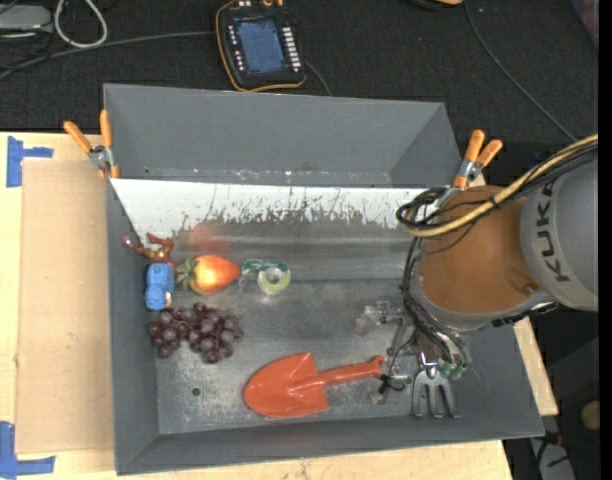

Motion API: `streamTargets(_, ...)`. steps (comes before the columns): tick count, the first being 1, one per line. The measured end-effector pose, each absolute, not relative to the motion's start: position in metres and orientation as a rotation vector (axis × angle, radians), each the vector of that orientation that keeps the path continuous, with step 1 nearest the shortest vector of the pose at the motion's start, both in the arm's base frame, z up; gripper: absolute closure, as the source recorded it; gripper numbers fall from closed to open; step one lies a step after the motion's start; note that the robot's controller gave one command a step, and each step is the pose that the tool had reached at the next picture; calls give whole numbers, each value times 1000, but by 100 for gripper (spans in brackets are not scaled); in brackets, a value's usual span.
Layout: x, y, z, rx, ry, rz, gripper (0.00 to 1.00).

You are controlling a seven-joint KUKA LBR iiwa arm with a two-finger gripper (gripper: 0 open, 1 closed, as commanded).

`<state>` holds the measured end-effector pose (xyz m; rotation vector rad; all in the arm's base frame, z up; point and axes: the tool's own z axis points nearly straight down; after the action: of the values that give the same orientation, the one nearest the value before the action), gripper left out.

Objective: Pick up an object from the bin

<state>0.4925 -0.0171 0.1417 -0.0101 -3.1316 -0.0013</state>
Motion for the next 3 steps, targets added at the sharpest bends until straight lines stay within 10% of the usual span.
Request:
streamTargets(1, 494, -17, 145, -8, -3139, -1, 0)
streamTargets(2, 506, 27, 67, 408, -3104, -7, 0)
streamTargets(3, 503, 25, 69, 196, -3131, -1, 0)
